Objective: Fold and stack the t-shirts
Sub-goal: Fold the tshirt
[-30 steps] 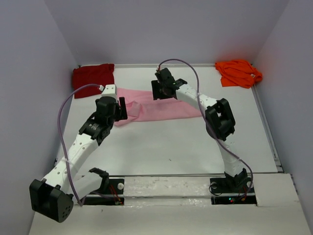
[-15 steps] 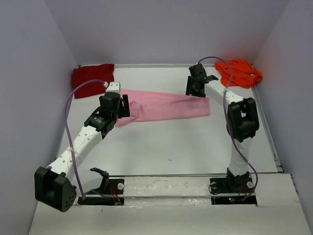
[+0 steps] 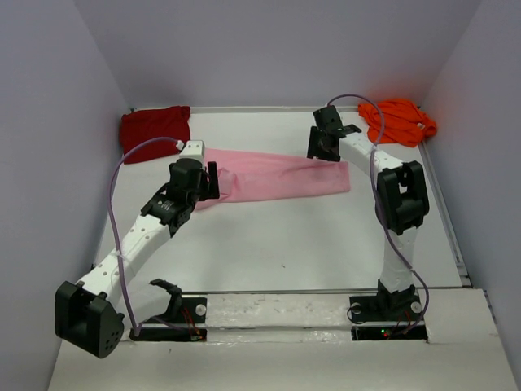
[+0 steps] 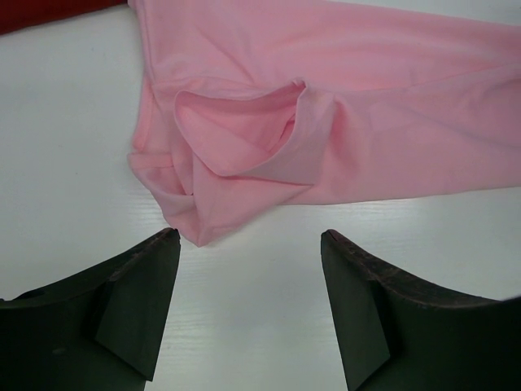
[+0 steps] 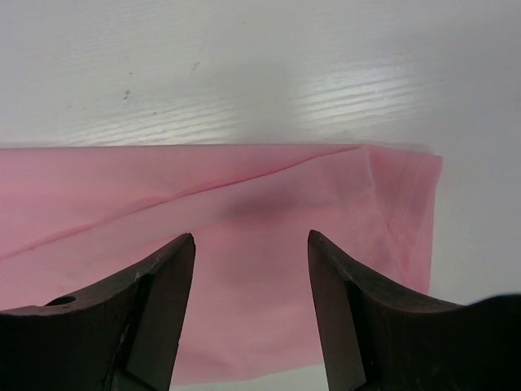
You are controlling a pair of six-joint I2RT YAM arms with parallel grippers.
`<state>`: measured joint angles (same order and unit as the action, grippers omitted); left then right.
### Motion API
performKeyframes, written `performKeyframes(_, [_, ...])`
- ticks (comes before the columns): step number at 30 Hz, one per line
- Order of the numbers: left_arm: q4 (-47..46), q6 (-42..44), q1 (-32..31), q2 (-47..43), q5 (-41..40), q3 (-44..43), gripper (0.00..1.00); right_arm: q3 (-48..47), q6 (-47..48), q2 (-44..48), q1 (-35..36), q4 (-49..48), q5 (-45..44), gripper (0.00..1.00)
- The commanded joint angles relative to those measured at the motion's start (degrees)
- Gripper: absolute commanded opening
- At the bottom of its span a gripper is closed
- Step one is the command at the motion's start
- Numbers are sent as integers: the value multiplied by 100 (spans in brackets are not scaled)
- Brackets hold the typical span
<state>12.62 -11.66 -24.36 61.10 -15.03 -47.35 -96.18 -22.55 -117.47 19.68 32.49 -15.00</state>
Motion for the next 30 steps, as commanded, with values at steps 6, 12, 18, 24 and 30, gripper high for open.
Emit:
performKeyframes(6, [-234,50,-201,-256,-123,86,80,-305,-294,-347,-447,99,-169,63])
performKeyframes(12, [-234,59,-280,-283,-150,112,80,-375,-373,-373,-500,214,-292,63])
performKeyframes(18, [-208,67,-385,-370,-211,130,80,-551,-356,-662,-553,249,-293,63])
performKeyframes(24, [-190,76,-561,-450,-360,156,80,-647,-382,-891,-606,249,-249,63])
performKeyframes(30, [-164,76,-658,-450,-431,165,80,-683,-417,-909,-659,240,-196,54])
